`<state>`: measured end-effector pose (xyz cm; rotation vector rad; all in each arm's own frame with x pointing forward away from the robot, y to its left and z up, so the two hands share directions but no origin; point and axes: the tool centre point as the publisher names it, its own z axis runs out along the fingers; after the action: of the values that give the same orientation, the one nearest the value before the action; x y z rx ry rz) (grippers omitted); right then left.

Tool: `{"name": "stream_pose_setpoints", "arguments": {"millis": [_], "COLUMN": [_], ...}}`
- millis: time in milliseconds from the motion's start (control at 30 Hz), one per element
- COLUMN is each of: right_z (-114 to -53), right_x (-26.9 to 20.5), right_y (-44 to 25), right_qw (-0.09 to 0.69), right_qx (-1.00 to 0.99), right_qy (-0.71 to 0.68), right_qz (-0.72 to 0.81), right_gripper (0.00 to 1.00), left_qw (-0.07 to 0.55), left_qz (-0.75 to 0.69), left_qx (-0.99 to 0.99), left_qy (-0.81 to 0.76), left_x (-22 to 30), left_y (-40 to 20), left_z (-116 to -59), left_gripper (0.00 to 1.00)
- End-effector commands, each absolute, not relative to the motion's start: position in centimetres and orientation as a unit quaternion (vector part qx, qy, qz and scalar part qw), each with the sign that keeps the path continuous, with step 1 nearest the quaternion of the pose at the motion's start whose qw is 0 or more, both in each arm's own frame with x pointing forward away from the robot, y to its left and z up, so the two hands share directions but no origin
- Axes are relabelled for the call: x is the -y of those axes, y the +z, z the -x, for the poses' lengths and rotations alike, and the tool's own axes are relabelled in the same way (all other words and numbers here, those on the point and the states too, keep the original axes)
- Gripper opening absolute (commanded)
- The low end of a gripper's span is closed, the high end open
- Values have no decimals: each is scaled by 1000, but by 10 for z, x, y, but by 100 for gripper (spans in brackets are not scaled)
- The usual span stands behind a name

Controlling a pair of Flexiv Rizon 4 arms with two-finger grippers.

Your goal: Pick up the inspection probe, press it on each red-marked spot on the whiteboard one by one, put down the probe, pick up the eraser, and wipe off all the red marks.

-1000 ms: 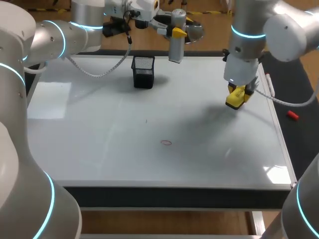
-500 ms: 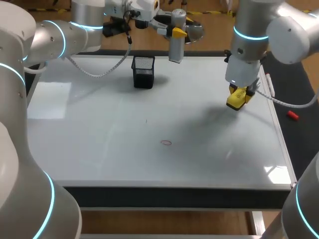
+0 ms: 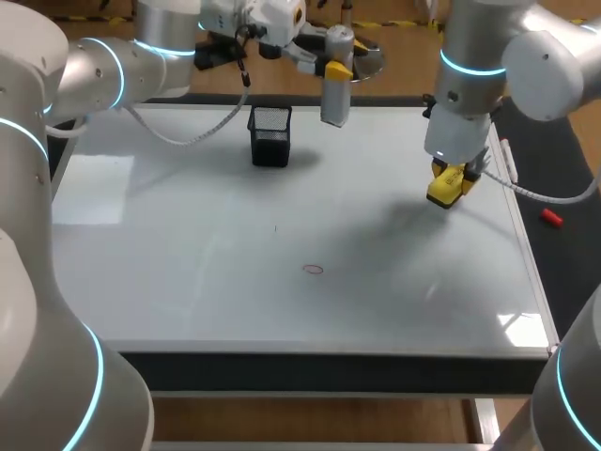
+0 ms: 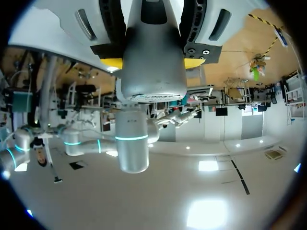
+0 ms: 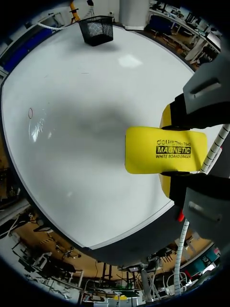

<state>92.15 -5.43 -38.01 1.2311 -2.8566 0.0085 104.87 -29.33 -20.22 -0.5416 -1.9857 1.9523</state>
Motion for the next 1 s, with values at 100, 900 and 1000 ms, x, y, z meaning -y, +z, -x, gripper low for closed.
{"name": "stream_pose_setpoints", "arguments": {"millis": [100,900,1000], "right_z": [-922,-922,-922], "right_x": [55,55,55], "right_y": [-380,-380,-380], "right_qw": [16,16,16], "right_qx": [918,918,918], "right_qy": [4,4,4], "right_qz": [-396,-396,-396], "right_gripper": [0,0,0], "left_qw": [236,202,212], "left_qz": [273,296,297], "left_qx": [675,661,659], "left_qy": [643,659,658], "left_x": [289,274,274], "left_y": [-196,-194,-199], "left_z": [-1023,-854,-834], "left_gripper": [0,0,0]}}
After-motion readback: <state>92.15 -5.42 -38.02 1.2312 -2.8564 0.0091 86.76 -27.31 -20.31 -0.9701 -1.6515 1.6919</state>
